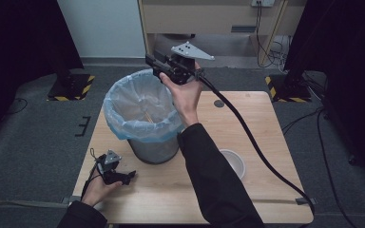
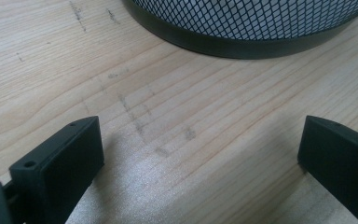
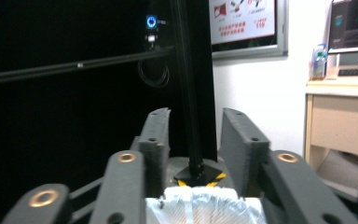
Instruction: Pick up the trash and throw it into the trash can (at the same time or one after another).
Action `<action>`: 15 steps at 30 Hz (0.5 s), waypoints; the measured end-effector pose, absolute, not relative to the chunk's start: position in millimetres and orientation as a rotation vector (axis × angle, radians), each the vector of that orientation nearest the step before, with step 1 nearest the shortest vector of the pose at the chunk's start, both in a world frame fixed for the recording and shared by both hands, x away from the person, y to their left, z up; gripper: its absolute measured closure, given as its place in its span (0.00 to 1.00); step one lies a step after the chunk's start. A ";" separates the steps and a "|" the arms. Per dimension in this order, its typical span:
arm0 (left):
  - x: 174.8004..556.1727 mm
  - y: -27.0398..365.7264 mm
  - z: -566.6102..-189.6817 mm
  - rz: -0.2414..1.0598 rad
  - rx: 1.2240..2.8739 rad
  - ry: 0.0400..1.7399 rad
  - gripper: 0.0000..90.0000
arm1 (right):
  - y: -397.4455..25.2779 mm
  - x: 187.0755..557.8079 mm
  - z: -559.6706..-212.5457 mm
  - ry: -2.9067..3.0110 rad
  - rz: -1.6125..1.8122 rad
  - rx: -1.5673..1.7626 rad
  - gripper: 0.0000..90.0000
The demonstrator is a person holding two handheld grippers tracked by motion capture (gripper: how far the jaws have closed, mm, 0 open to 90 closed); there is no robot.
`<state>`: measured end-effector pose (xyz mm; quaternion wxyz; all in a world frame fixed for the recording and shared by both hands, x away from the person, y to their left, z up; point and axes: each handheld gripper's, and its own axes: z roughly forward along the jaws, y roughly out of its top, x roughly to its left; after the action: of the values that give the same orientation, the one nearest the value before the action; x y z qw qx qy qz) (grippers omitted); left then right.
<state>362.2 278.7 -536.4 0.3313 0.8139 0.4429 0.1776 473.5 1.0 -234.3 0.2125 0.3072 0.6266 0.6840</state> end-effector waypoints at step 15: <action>362.2 278.6 -536.5 0.465 2.126 1.158 0.00 | -64.7 436.2 -198.2 1.684 1.891 0.832 0.49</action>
<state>362.2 278.6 -536.5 0.3318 0.8136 0.4430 0.1780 436.2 -64.7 -198.2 0.2358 0.3035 0.6140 0.6894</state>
